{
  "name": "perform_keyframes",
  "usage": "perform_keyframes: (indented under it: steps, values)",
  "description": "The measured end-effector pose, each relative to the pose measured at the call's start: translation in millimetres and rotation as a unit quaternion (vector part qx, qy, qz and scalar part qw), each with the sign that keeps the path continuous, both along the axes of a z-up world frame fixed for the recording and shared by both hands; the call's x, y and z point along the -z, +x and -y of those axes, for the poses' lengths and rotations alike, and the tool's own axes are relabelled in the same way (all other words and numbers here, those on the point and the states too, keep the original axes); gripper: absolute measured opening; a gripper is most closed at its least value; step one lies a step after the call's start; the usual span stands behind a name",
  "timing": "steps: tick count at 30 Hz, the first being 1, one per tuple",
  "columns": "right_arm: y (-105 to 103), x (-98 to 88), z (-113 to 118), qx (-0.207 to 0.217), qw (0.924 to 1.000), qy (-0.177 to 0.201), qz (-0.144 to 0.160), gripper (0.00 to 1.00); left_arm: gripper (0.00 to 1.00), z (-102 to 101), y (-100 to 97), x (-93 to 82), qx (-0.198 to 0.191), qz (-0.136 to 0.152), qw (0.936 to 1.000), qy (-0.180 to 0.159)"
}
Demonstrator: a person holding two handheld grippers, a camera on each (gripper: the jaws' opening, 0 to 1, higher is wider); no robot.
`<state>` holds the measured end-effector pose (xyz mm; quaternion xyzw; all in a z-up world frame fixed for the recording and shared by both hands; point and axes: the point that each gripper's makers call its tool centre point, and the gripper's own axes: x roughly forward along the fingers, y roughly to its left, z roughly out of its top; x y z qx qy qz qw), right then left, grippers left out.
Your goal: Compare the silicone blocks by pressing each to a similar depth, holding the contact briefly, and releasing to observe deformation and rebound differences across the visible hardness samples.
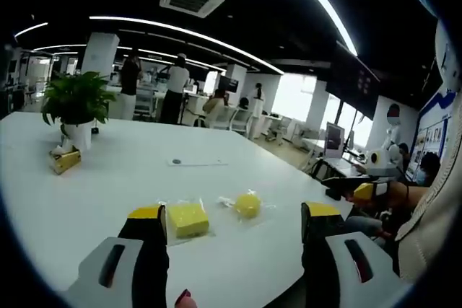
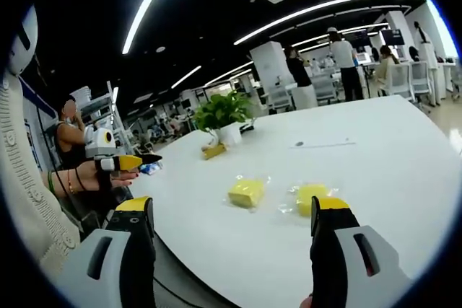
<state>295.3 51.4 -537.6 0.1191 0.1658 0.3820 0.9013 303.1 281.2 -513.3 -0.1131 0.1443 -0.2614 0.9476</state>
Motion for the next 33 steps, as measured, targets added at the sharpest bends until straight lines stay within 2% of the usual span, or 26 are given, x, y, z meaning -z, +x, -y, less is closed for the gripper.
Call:
perform_keyframes:
  steps: [19,27,33]
  values:
    - [-1,4.2,-2,0.002,1.0000,0.005,-0.008,0.84,0.76,0,-7.1,8.4,0.002,-0.010,0.9999,-0.004]
    - [4,2.6,-1,0.002,1.0000,0.005,-0.007,0.84,0.77,-2,-2.4,8.1,0.002,-0.012,0.9998,-0.013]
    - [8,3.3,-1,0.005,0.9999,0.002,-0.009,0.84,0.75,2,3.3,11.9,0.012,-0.024,0.9992,-0.028]
